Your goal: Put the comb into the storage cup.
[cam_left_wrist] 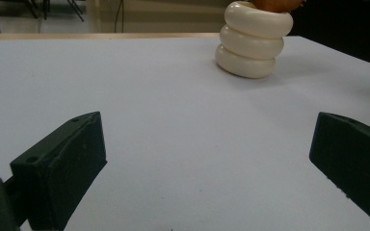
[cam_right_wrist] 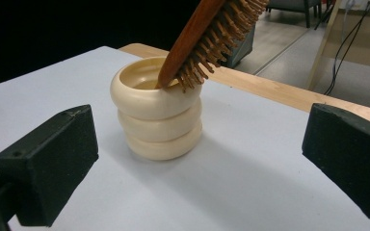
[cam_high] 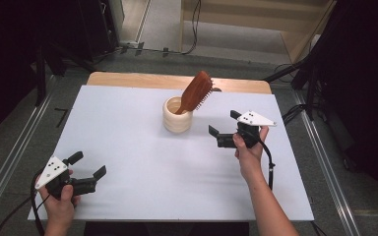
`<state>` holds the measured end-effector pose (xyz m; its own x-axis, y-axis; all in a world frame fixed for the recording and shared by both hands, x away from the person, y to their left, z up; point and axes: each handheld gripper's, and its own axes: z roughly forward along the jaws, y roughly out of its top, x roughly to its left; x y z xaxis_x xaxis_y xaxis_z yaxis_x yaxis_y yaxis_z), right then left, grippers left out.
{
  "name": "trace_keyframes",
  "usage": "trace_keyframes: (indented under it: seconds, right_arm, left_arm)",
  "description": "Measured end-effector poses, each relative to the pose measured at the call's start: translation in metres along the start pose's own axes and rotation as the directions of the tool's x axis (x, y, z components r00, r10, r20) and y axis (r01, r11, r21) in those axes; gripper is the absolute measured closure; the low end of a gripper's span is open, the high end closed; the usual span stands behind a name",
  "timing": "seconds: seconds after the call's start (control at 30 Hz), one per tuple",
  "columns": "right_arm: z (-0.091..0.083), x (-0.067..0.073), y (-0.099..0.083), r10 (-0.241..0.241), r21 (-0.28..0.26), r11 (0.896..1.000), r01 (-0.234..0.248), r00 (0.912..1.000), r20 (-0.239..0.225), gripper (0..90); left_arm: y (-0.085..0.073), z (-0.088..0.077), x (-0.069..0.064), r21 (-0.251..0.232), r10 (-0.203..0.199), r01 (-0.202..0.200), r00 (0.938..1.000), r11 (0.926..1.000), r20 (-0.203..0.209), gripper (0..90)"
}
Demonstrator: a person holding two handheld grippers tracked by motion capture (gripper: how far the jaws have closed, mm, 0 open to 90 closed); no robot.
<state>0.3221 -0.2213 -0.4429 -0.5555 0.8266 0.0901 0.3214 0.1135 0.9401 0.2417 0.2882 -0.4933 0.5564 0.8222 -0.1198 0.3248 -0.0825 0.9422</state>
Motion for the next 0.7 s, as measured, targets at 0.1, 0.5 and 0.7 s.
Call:
trace_keyframes:
  seconds: [0.1, 0.5, 0.7]
  right_arm:
    - [-0.005, -0.001, -0.003, -0.004, -0.001, 1.000, 0.004, 1.0000, 0.005, 0.0]
    - [-0.026, -0.006, -0.017, -0.006, -0.002, 1.000, 0.006, 0.9999, 0.016, 0.0]
    - [-0.037, -0.009, -0.026, -0.003, -0.004, 1.000, 0.003, 0.9996, 0.029, 0.0]
  left_arm:
    - [0.000, 0.000, 0.000, -0.001, 0.000, 0.000, 1.0000, 1.0000, -0.001, 0.0]
    - [0.000, 0.000, 0.000, 0.000, 0.002, -0.002, 1.0000, 1.0000, -0.001, 0.0]
    - [0.000, 0.000, 0.000, 0.000, 0.002, -0.002, 1.0000, 1.0000, 0.001, 0.0]
